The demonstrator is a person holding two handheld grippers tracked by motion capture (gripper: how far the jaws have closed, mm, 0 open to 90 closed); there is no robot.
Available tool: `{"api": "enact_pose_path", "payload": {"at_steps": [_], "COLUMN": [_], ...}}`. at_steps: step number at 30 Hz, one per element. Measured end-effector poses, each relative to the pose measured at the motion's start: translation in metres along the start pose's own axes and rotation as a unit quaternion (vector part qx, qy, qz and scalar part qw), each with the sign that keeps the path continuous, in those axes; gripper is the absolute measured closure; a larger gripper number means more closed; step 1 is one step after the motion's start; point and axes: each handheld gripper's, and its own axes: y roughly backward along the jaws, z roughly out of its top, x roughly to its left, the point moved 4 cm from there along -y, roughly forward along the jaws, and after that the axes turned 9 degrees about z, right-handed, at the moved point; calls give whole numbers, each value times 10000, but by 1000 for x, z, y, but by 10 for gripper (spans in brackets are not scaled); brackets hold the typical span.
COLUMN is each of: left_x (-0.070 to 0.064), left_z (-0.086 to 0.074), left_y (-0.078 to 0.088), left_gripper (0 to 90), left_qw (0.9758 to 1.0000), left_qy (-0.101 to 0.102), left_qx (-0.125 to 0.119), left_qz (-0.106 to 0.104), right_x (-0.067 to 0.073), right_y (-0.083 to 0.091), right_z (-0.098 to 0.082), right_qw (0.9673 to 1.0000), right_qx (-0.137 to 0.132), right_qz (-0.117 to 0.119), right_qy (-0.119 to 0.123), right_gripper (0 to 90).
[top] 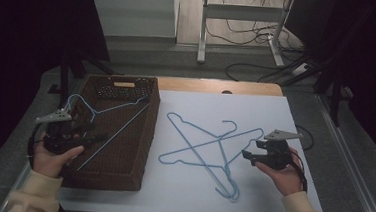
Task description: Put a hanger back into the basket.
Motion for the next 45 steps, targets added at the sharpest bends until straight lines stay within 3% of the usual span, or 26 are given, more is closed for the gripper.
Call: {"api": "enact_pose_path", "payload": {"at_steps": [6,15,34,45], "left_x": [-19,-46,-69,-71], "left_z": [-1,-1,-7,-8], "left_y": [-6,-18,-27,-29], "left_gripper": [269,258,247,243], "left_qw": [9998,9983,9966,9966], "left_qy": [-110,-441,-705,-719], "left_qx": [-43,-7,98,102], "left_qz": [-153,-381,-419,-386], "right_x": [3,7,18,23], "right_y": [-7,-4,12,9], "right_z": [3,-1,-1,1], "right_qw": [9999,9997,9993,9993], "right_qx": [116,182,53,150], "right_qz": [97,139,302,276], "right_qy": [55,70,207,225], "right_gripper": [283,276,275,279]}}
